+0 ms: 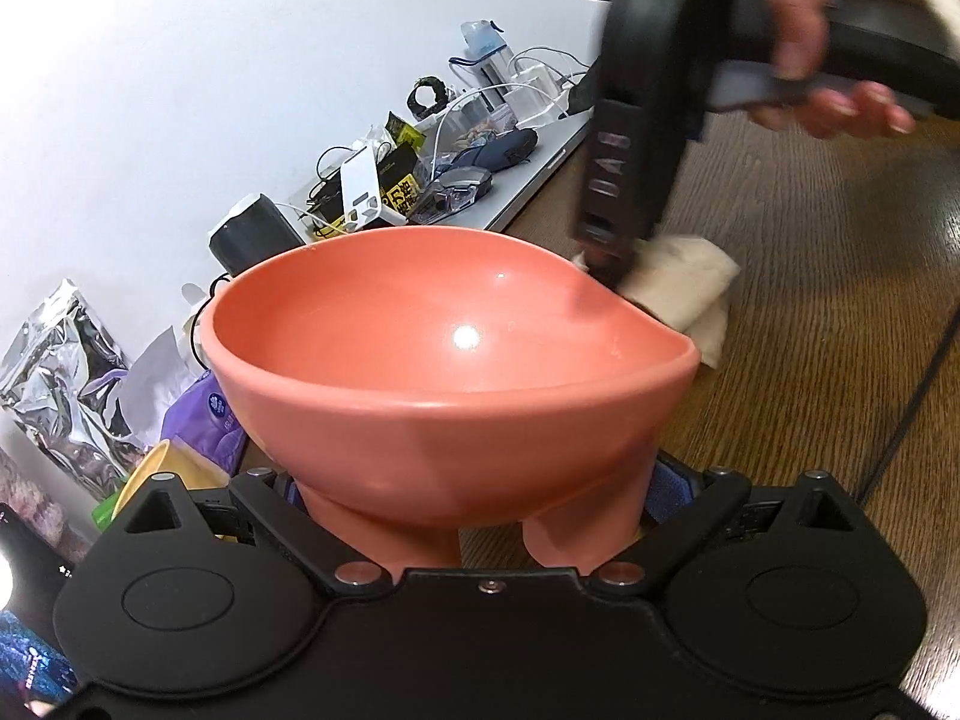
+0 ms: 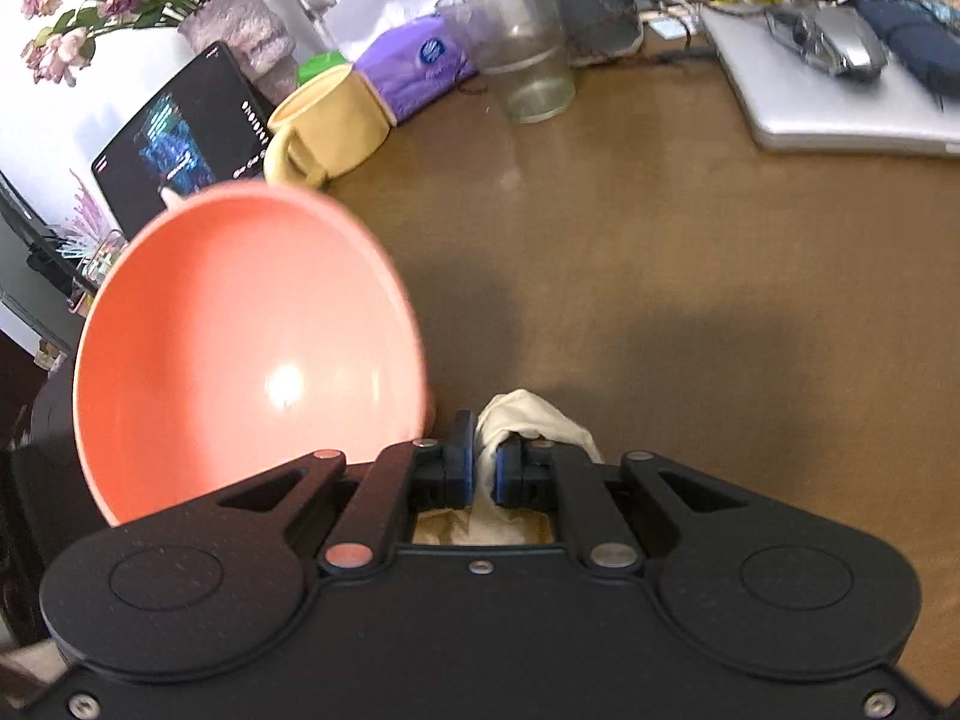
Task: Clean bowl
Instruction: 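Rub the cloth across the bowl interior with the right tool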
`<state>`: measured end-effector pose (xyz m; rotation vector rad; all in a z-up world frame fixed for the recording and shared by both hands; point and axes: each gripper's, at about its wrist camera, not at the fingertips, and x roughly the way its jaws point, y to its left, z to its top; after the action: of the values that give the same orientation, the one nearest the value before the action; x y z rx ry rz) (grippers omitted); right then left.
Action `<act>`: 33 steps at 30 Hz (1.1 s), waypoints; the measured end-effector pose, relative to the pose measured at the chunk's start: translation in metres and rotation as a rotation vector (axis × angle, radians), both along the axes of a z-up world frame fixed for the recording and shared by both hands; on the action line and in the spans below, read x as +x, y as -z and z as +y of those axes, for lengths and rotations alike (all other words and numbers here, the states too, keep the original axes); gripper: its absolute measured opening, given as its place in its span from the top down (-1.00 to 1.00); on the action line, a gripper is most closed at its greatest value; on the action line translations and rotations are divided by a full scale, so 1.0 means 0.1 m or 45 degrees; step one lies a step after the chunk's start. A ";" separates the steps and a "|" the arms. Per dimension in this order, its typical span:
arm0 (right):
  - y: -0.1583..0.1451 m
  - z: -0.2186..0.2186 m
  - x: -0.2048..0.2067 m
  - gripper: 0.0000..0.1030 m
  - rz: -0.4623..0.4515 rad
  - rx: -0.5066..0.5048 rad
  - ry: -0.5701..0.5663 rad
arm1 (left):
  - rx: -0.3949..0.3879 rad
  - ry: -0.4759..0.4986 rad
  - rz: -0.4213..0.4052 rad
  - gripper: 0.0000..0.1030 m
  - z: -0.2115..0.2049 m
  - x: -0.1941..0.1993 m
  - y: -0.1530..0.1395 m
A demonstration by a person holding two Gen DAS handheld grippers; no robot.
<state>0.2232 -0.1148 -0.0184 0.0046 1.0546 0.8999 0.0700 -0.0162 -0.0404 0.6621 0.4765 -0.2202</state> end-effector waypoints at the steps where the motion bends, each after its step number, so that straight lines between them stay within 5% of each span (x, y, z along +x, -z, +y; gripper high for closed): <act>1: 0.01 0.00 -0.08 0.82 -0.005 0.000 -0.026 | 0.001 0.000 -0.001 -0.88 0.00 0.00 0.00; 13: -0.48 -0.16 -0.63 0.82 -0.270 0.005 -0.128 | 0.006 -0.002 -0.007 -0.88 -0.03 -0.01 -0.01; 22: -0.50 0.02 -0.57 0.82 -0.100 0.274 -0.188 | 0.008 -0.002 -0.008 -0.88 -0.03 -0.01 0.00; 33: -0.23 0.04 -0.07 0.82 0.080 0.202 -0.081 | 0.010 0.004 -0.009 -0.88 -0.03 -0.02 0.01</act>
<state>0.2167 -0.1108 0.0048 0.1329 1.0438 1.0453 0.0679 -0.0192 -0.0410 0.6708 0.4701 -0.2191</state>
